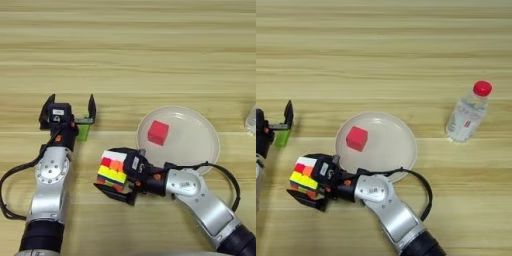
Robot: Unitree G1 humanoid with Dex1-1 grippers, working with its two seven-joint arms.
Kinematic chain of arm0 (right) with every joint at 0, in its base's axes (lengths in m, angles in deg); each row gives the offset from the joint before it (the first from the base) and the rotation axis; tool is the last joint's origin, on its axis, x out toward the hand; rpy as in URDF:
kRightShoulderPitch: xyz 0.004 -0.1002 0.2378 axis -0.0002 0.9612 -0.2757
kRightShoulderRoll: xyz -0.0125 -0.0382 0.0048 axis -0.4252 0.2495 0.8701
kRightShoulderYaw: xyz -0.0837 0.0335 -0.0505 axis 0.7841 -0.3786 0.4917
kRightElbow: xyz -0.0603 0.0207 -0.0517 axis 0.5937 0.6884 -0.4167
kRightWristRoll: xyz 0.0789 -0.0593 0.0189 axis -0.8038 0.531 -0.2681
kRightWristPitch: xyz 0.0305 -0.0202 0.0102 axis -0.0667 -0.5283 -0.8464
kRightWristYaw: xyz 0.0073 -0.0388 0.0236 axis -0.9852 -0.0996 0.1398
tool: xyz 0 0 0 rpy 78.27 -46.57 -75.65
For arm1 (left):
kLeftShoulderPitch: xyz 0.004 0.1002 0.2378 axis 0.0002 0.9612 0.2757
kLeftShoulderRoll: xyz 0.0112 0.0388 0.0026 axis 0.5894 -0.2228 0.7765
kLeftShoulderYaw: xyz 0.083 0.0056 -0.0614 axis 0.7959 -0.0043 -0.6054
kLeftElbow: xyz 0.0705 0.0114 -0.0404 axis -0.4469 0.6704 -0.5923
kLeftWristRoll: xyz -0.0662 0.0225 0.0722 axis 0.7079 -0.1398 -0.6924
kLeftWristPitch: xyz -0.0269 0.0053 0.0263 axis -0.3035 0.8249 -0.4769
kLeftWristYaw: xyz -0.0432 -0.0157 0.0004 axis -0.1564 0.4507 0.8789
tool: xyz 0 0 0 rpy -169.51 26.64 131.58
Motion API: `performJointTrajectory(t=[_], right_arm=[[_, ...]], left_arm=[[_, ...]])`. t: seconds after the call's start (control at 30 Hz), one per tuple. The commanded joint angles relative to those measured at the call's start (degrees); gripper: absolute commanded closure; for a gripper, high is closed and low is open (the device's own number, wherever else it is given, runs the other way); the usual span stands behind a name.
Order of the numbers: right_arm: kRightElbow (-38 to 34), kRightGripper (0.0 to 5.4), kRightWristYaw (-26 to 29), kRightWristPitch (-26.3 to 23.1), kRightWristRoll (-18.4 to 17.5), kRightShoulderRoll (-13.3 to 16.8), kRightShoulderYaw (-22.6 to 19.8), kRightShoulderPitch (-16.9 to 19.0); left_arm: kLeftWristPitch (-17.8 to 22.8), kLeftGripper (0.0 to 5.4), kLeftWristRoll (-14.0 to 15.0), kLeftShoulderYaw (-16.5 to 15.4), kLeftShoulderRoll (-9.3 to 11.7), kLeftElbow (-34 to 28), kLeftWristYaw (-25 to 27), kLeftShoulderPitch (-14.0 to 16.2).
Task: Move the objects on the table
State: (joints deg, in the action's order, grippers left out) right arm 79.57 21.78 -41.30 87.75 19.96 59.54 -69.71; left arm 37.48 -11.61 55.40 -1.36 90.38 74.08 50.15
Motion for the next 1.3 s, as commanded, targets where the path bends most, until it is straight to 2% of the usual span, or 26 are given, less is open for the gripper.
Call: performJointTrajectory(t=[0.03, 0.17, 0.37, 0.63, 0.83, 0.97, 1.07, 1.2, 1.3], right_arm=[[-0.76, 0.43, -0.41, 1.46, -0.40, -0.26, -0.89, 0.29], [-2.90, 0.02, -0.33, 2.87, -1.33, -0.16, -1.71, 0.57], [-6.11, 0.02, -0.62, 3.47, -2.34, 0.00, -3.23, 0.78], [-8.24, 0.02, -2.09, 2.68, -4.29, 0.66, -8.55, -0.52], [-8.88, 0.02, -3.49, 2.74, -6.44, 1.61, -14.13, -1.80], [-3.05, 0.02, -8.98, 4.74, -6.81, 1.21, -21.46, -6.06], [4.42, 0.02, -14.55, 7.50, -4.84, 0.89, -25.46, -10.45], [13.37, 0.02, -20.34, 10.50, -1.93, 0.61, -27.83, -14.99], [16.67, 0.02, -21.48, 11.75, -2.10, -0.07, -28.64, -16.92]], left_arm=[[-0.01, 0.00, -0.46, 0.36, 0.25, 0.42, 0.12, -0.69], [0.00, 0.00, -0.46, 0.49, 0.28, 0.15, 0.25, -0.58], [-0.04, 0.00, -0.35, 0.51, 0.31, -0.32, 0.41, -0.44], [0.49, 0.00, -0.31, 0.46, 0.32, -3.81, 0.25, 0.64], [1.66, 0.00, -0.62, 0.91, 0.08, -9.33, -0.11, 2.56], [2.78, 0.00, -0.15, 2.07, -0.31, -12.77, 0.56, 4.17], [3.34, 0.00, -0.24, 2.51, -0.58, -13.65, 0.31, 5.73], [4.07, 0.00, 0.04, 3.91, -1.83, -17.83, 0.10, 9.15], [4.89, 0.00, -0.55, 6.11, -2.88, -20.84, 0.14, 12.40]])
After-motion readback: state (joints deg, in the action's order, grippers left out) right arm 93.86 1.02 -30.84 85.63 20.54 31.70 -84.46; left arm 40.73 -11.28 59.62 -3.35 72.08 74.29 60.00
